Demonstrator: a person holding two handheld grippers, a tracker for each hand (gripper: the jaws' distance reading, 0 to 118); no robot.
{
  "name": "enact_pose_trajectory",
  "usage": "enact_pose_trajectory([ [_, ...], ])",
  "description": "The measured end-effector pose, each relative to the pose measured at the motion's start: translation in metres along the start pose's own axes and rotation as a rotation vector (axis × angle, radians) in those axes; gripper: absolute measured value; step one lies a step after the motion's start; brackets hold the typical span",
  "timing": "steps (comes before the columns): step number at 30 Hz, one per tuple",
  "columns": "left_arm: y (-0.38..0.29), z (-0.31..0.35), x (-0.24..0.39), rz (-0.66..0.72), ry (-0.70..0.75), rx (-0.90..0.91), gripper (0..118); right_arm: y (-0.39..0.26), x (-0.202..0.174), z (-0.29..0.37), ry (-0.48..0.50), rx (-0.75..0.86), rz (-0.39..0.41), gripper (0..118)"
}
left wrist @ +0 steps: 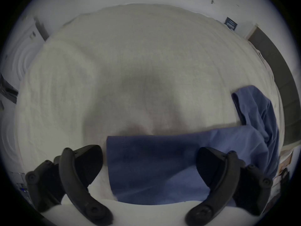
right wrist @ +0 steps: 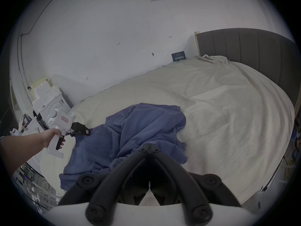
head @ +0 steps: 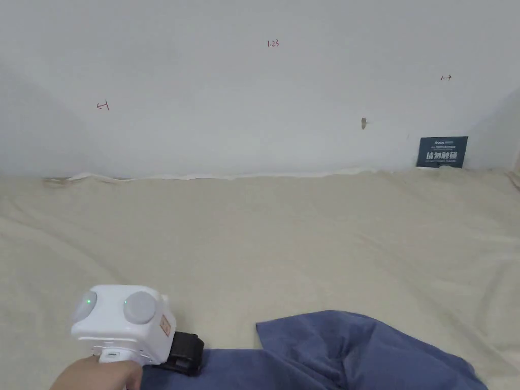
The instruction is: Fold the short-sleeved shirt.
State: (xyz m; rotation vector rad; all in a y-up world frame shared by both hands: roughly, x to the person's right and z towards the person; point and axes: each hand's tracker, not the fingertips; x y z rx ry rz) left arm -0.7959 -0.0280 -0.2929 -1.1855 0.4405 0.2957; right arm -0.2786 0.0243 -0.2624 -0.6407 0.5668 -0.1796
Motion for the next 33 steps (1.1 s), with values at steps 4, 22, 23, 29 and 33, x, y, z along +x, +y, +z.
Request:
enact_pose_trajectory([
  [4, -0.010, 0.015, 0.014, -0.023, 0.019, 0.085, 18, -0.004, -0.008, -0.003, 0.012, -0.013, -0.015, 0],
  [22, -0.029, 0.065, -0.013, 0.020, -0.081, 0.165, 10, 0.132, 0.035, -0.067, 0.049, -0.021, 0.078, 0],
  [23, -0.031, 0.067, -0.015, 0.023, -0.078, 0.170, 10, 0.141, 0.037, -0.086, 0.047, -0.105, 0.083, 1],
  [29, -0.052, 0.076, -0.015, 0.004, -0.076, 0.176, 10, 0.133, 0.067, -0.191, -0.090, -0.501, -0.123, 102],
  [33, -0.062, 0.071, -0.014, 0.005, -0.079, 0.152, 10, 0.129, 0.067, -0.223, -0.172, -0.482, -0.140, 101],
])
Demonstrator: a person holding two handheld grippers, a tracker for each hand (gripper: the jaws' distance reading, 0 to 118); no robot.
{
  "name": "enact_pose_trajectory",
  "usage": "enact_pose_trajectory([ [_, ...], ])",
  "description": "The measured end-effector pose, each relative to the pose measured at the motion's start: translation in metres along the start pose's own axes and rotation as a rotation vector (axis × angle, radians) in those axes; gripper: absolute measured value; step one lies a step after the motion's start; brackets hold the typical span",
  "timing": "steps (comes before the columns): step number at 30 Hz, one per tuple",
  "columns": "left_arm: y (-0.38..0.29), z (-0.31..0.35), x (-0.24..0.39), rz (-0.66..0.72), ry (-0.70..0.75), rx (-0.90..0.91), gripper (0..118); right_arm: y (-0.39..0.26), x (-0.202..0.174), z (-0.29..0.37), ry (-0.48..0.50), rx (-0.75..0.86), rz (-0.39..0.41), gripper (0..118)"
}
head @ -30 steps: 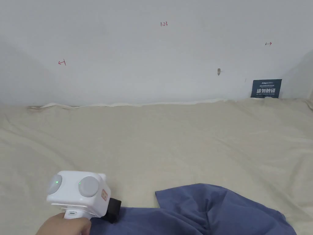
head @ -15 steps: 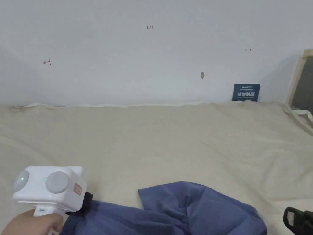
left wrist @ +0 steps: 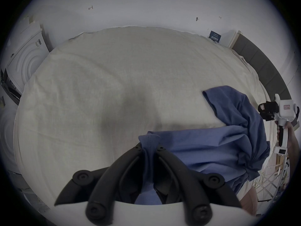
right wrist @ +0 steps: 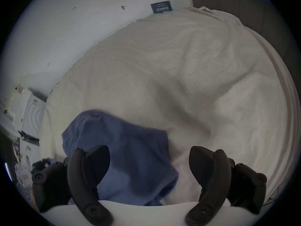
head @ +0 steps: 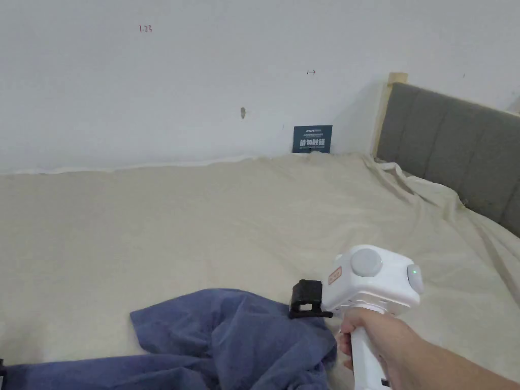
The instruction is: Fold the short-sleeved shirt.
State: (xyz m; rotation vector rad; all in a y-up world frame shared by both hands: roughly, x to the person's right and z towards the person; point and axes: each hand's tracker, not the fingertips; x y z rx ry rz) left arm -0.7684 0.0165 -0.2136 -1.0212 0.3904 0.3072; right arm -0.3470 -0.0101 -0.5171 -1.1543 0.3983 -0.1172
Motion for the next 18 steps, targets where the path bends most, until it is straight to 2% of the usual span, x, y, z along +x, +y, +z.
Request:
enact_pose_trajectory([
  [2, -0.003, -0.005, 0.000, 0.000, 0.006, -0.025, 10, 0.003, -0.001, -0.008, 0.004, 0.013, -0.031, 90],
  [4, -0.008, -0.009, 0.000, -0.016, 0.011, -0.050, 10, 0.005, -0.004, -0.013, 0.033, 0.005, -0.037, 50],
  [6, -0.012, -0.013, 0.000, -0.020, 0.013, -0.063, 10, 0.004, -0.009, -0.021, -0.010, -0.060, 0.010, 8],
  [7, -0.013, -0.015, 0.000, -0.020, 0.012, -0.075, 10, 0.003, -0.012, -0.022, -0.123, -0.063, 0.066, 3],
  [8, -0.014, -0.017, 0.001, -0.019, 0.012, -0.080, 10, 0.003, -0.011, -0.020, -0.129, -0.042, 0.083, 3],
  [13, -0.016, -0.017, -0.003, 0.007, -0.001, -0.070, 10, 0.003, 0.011, 0.011, 0.081, 0.036, 0.044, 2],
  [18, -0.011, 0.010, -0.014, 0.124, -0.092, -0.006, 9, -0.001, 0.041, 0.070, 0.338, 0.121, -0.125, 2],
])
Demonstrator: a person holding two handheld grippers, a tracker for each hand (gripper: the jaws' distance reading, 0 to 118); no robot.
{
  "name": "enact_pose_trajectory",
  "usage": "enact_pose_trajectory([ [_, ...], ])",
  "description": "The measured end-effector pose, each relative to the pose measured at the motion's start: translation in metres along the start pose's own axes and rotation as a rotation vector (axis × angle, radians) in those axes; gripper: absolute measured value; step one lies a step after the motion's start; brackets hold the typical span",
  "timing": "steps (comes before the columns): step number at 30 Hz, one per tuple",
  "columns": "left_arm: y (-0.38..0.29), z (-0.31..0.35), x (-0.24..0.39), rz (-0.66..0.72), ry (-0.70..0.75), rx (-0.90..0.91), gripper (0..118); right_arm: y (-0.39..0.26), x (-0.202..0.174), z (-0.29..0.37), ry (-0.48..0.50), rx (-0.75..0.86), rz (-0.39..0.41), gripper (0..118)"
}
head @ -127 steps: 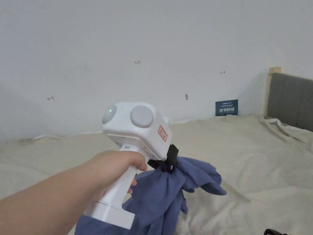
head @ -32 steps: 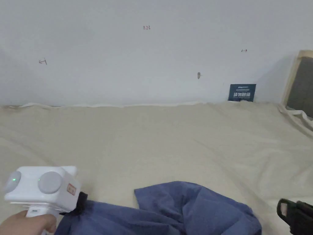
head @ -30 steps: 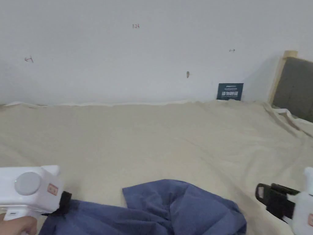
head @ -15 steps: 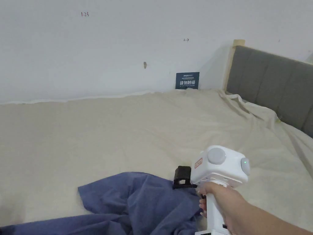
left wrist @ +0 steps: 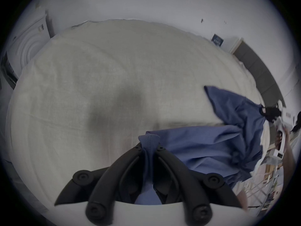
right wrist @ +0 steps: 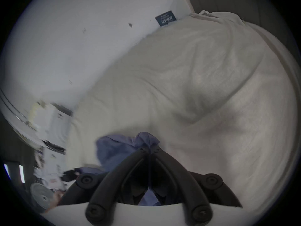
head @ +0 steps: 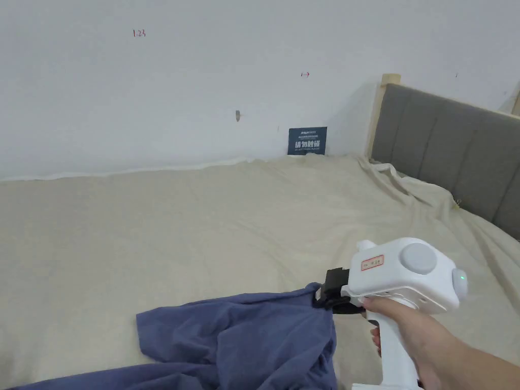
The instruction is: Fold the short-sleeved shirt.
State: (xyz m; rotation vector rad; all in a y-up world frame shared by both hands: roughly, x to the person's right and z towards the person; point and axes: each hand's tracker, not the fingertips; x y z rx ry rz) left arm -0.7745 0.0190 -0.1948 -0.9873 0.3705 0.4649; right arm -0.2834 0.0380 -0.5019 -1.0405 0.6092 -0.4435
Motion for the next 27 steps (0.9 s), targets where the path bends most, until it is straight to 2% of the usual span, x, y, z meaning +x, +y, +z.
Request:
enact_pose_trajectory([
  [2, 0.003, 0.018, 0.000, 0.022, -0.030, 0.028, 9, 0.003, -0.007, 0.025, 0.013, 0.012, -0.013, 2],
  [5, 0.007, 0.054, 0.006, 0.059, -0.085, 0.080, 9, 0.002, -0.019, 0.067, 0.031, 0.036, 0.010, 2],
  [9, 0.006, 0.115, 0.026, 0.038, -0.135, 0.169, 9, -0.005, -0.047, 0.125, 0.062, 0.118, 0.111, 2],
  [14, 0.006, 0.204, 0.046, -0.011, -0.166, 0.308, 9, -0.004, -0.080, 0.207, 0.119, 0.193, 0.125, 2],
  [16, 0.008, 0.240, 0.053, -0.035, -0.164, 0.322, 9, -0.003, -0.093, 0.243, 0.194, 0.264, 0.179, 2],
  [18, 0.009, 0.277, 0.060, -0.073, -0.155, 0.387, 9, -0.007, -0.109, 0.277, 0.227, 0.328, 0.227, 2],
  [22, 0.010, 0.338, 0.067, -0.063, -0.153, 0.483, 9, -0.007, -0.135, 0.329, 0.197, 0.411, 0.256, 2],
  [27, 0.034, 0.367, 0.056, -0.038, -0.156, 0.553, 9, 0.004, -0.156, 0.365, 0.179, 0.481, 0.243, 2],
])
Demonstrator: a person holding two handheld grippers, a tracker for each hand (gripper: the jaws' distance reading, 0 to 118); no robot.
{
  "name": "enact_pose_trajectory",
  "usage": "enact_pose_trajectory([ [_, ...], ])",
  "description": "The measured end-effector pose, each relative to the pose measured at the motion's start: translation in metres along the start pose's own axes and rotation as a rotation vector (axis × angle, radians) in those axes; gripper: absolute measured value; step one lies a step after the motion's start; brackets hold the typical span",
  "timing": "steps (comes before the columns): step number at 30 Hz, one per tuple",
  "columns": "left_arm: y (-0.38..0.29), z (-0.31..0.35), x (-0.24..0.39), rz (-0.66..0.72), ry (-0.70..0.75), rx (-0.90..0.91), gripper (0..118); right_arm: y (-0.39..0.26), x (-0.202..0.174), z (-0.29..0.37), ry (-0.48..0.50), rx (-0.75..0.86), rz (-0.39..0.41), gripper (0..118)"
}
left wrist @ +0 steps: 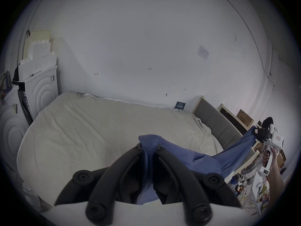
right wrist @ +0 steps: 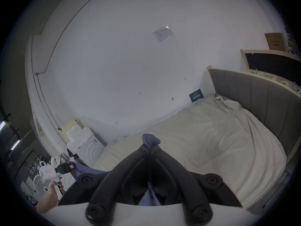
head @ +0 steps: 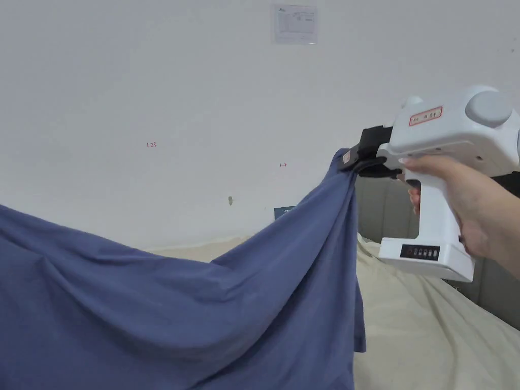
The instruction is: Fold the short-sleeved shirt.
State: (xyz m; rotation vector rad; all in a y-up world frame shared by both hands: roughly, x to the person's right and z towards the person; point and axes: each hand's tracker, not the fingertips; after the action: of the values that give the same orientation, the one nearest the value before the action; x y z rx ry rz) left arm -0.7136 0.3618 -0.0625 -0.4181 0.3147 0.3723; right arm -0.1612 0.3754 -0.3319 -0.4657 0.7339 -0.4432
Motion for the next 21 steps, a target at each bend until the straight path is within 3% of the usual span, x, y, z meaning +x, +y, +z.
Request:
enact_pose_trajectory([
  [4, 0.017, -0.002, 0.005, 0.016, -0.021, 0.053, 9, 0.024, -0.010, -0.009, -0.016, 0.034, 0.003, 2],
  [7, 0.035, -0.020, 0.002, 0.042, -0.016, 0.096, 9, 0.040, -0.017, -0.028, -0.059, 0.086, 0.057, 2],
  [13, 0.078, -0.057, -0.011, 0.075, 0.026, 0.178, 9, 0.072, -0.019, -0.084, -0.096, 0.118, 0.033, 2],
  [21, 0.100, -0.102, -0.018, 0.082, 0.022, 0.323, 9, 0.079, -0.032, -0.153, -0.103, 0.189, 0.138, 2],
])
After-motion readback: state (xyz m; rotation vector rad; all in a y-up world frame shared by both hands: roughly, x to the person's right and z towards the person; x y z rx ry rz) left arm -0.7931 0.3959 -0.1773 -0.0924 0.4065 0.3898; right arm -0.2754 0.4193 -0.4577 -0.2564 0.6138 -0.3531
